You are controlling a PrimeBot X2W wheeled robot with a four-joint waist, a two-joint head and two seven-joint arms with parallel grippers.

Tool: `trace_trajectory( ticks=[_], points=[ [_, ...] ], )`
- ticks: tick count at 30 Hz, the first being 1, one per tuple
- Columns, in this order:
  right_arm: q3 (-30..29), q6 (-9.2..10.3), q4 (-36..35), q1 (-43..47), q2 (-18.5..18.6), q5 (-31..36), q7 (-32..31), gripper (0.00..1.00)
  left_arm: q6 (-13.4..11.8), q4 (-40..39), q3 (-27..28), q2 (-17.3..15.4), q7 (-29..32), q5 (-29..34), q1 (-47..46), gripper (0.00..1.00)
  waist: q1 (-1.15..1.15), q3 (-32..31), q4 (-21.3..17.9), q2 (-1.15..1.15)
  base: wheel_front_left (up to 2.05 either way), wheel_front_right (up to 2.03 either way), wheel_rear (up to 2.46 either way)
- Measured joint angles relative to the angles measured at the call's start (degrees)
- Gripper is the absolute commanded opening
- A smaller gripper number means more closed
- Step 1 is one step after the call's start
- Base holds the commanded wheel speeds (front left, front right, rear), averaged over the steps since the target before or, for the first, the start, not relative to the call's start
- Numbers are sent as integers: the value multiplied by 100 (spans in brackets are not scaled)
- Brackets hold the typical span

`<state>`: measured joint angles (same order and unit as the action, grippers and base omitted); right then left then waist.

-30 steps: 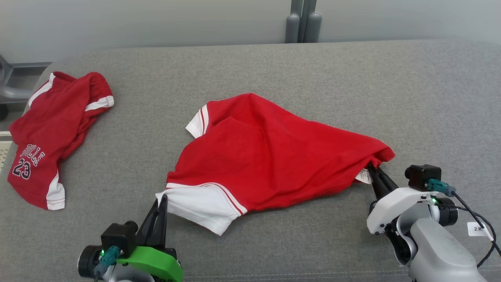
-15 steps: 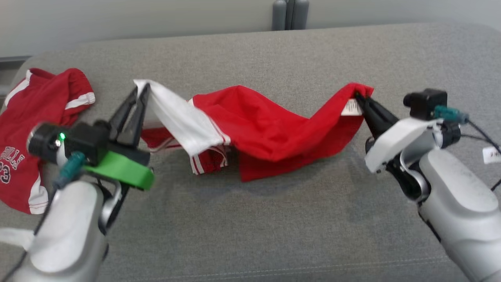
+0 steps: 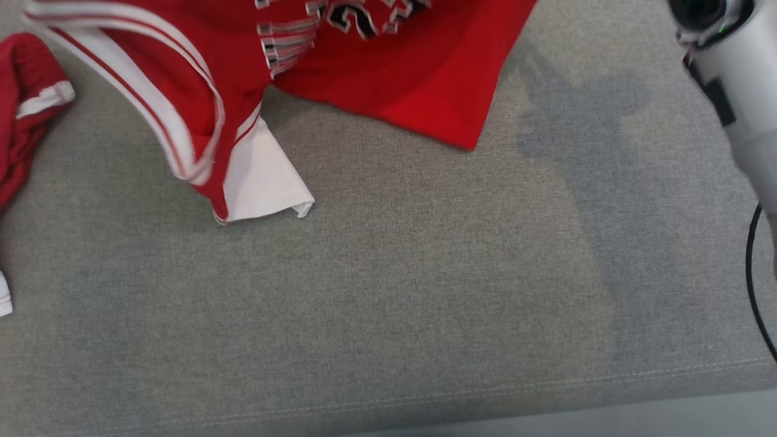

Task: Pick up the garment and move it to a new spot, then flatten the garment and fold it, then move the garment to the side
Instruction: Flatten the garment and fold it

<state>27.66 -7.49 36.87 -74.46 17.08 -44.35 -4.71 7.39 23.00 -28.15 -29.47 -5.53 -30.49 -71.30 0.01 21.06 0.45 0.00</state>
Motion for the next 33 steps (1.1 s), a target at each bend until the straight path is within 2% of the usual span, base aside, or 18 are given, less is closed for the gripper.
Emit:
trace_trajectory(
  ticks=[2, 5, 10, 13, 17, 21, 24, 29, 33],
  points=[
    [-115, 1, 355, -578, -86, -52, -9, 0, 0, 267, -176, -169, 92, 22, -673, 0, 0, 216, -21, 0, 0, 0, 0],
    [-131, 0, 1082, -1506, -302, 74, 36, 0, 0, 873, -248, -175, 191, -208, -1675, 0, 1, 595, -75, 0, 0, 0, 0],
    [-269, 0, 2016, -2452, -638, 255, 320, 0, 0, 1435, -483, -215, 263, -196, -2632, 0, 1, 834, -244, 0, 0, 0, 0],
    [-315, 0, 2537, -2969, -709, 498, 534, 0, 1, 1692, -550, -140, 242, -214, -3166, 0, 1, 860, -378, 0, 0, 0, 0],
    [-278, 0, 3003, -3683, -698, 870, 742, 0, -8, 1918, -487, 208, 197, -296, -3846, 0, -1, 919, -480, 0, 0, 0, 0],
    [-304, 0, 3357, -4011, -620, 1101, 993, 0, -8, 2106, -560, 564, 158, -296, -4173, 0, -1, 1013, -548, 0, 0, 0, 0],
    [-400, 0, 3466, -4097, -608, 1128, 1229, 0, -8, 2199, -679, 699, 90, -266, -4291, 0, -1, 1116, -577, 0, 0, 0, 0],
    [-324, -2, 3490, -3997, -818, 1103, 1298, 0, -7, 2446, -690, 668, -69, -413, -4219, 0, -1, 1371, -622, 0, 0, 0, 0],
    [-279, -1, 3275, -3791, -838, 858, 1330, 0, -7, 2535, -694, 667, -291, -571, -3915, 0, -1, 1595, -646, 0, 0, 0, 0]
  ],
)
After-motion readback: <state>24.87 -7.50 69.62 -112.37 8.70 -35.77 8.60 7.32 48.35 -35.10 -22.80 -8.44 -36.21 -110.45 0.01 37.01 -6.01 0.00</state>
